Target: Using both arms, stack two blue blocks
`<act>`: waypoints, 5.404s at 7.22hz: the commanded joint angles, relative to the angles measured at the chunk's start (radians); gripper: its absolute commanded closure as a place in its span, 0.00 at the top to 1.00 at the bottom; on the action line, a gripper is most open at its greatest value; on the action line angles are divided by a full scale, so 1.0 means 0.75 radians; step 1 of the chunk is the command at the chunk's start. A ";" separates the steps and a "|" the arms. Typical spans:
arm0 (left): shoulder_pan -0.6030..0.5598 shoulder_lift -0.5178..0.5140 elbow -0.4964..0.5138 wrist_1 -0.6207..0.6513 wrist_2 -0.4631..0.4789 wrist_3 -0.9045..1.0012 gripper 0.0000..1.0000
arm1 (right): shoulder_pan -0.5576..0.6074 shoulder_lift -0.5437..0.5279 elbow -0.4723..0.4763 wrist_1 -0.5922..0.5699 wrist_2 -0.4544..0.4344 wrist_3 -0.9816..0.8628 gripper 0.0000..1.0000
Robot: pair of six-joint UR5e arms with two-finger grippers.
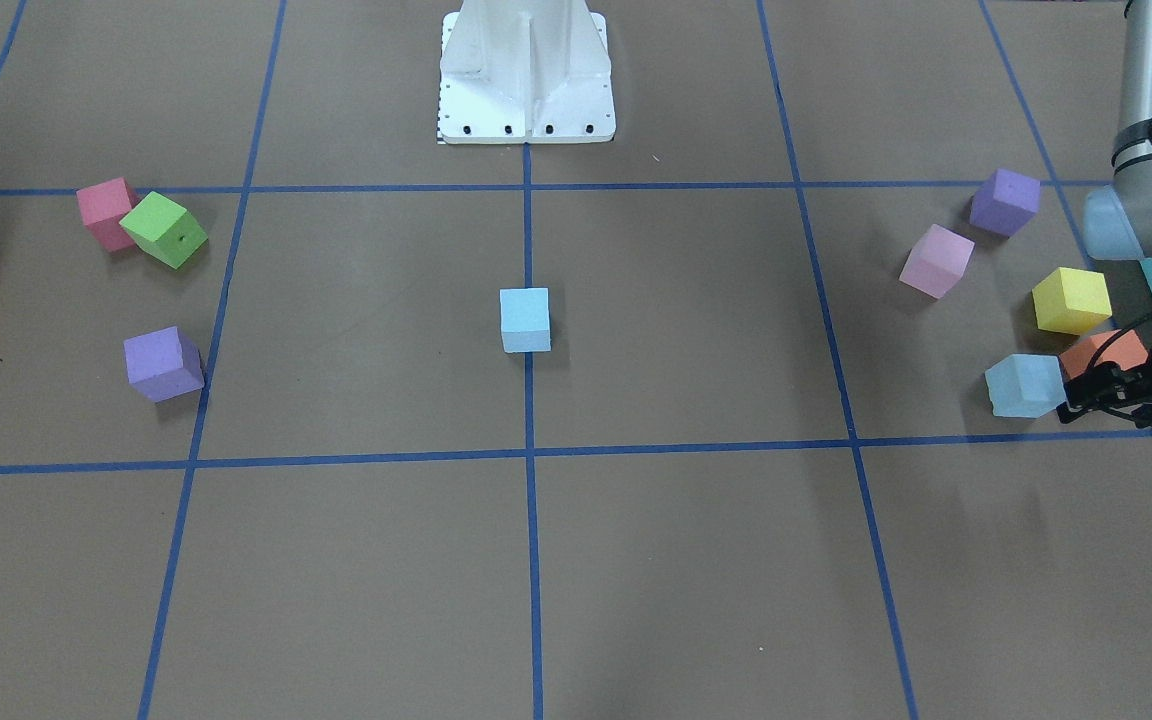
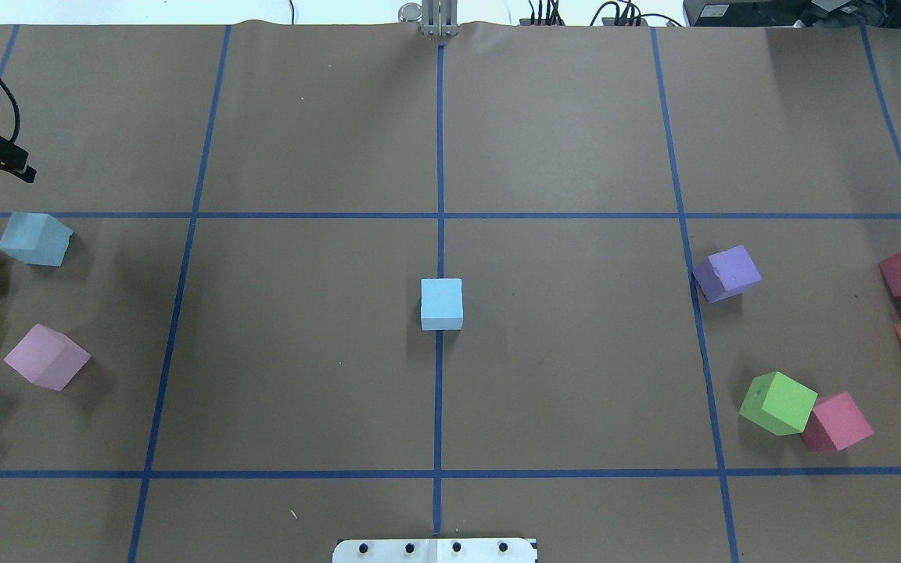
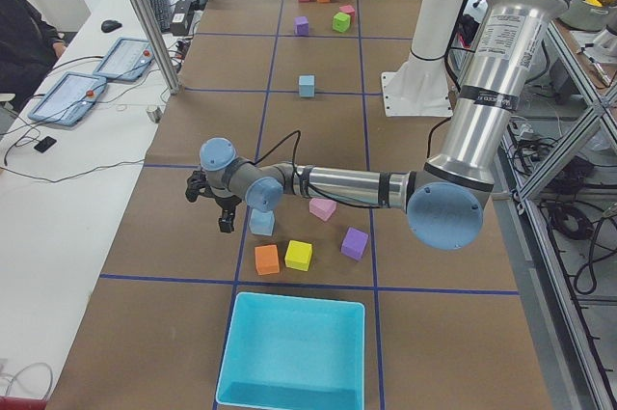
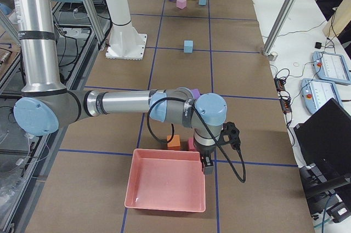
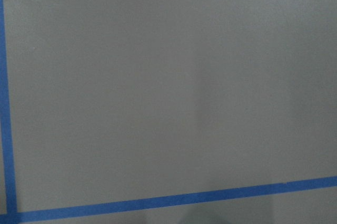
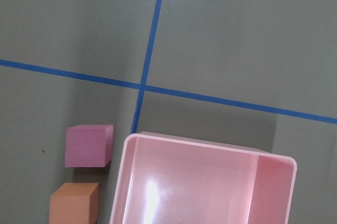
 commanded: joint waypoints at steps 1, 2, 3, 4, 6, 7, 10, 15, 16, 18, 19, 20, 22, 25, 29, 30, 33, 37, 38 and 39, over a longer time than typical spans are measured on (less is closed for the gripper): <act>0.035 0.002 0.002 -0.040 0.004 -0.013 0.98 | 0.001 0.004 -0.134 0.176 -0.011 0.036 1.00; 0.068 0.026 -0.004 -0.068 0.031 -0.015 0.98 | 0.001 0.002 -0.132 0.176 -0.011 0.045 1.00; 0.080 0.028 -0.004 -0.077 0.051 -0.015 0.98 | 0.001 0.004 -0.128 0.176 -0.011 0.077 1.00; 0.086 0.031 -0.002 -0.075 0.053 -0.013 0.98 | 0.001 0.004 -0.117 0.178 -0.009 0.112 1.00; 0.111 0.051 -0.008 -0.077 0.053 -0.017 0.98 | 0.001 0.008 -0.115 0.178 -0.011 0.116 1.00; 0.117 0.061 -0.008 -0.077 0.053 -0.015 0.98 | 0.001 0.008 -0.115 0.178 -0.011 0.116 1.00; 0.148 0.129 -0.008 -0.152 0.053 -0.019 0.98 | 0.001 0.010 -0.113 0.178 -0.007 0.141 1.00; 0.219 0.119 -0.012 -0.171 0.080 -0.085 0.94 | -0.001 0.010 -0.113 0.180 -0.009 0.143 1.00; 0.223 0.119 -0.010 -0.171 0.082 -0.081 0.88 | -0.001 0.016 -0.115 0.178 -0.009 0.141 1.00; 0.223 0.119 -0.010 -0.171 0.082 -0.071 0.81 | -0.001 0.018 -0.121 0.178 -0.009 0.143 1.00; 0.223 0.119 -0.008 -0.171 0.082 -0.069 0.76 | -0.001 0.018 -0.123 0.178 -0.009 0.143 1.00; 0.223 0.114 -0.008 -0.169 0.082 -0.069 0.74 | -0.001 0.018 -0.123 0.178 -0.009 0.143 1.00; 0.223 0.102 -0.010 -0.165 0.078 -0.069 0.69 | -0.001 0.018 -0.125 0.178 -0.009 0.141 1.00; 0.223 0.061 -0.014 -0.146 0.031 -0.071 0.68 | -0.001 0.018 -0.123 0.180 -0.009 0.141 1.00; 0.205 -0.242 -0.359 0.567 -0.053 -0.174 0.68 | -0.001 0.018 -0.121 0.178 -0.007 0.143 1.00; 0.241 -0.345 -0.463 0.685 -0.047 -0.402 0.68 | -0.001 0.018 -0.117 0.180 -0.005 0.169 1.00; 0.670 -0.517 -0.548 0.698 0.251 -0.929 0.68 | -0.011 0.020 -0.123 0.180 -0.009 0.174 1.00; 0.837 -0.864 -0.218 0.690 0.382 -1.044 0.68 | -0.011 0.037 -0.128 0.178 -0.009 0.174 1.00; 0.873 -0.904 -0.160 0.682 0.399 -1.034 0.68 | -0.011 0.037 -0.128 0.180 -0.009 0.174 1.00; 0.892 -0.918 -0.158 0.682 0.407 -1.034 0.68 | -0.011 0.037 -0.128 0.178 -0.007 0.174 1.00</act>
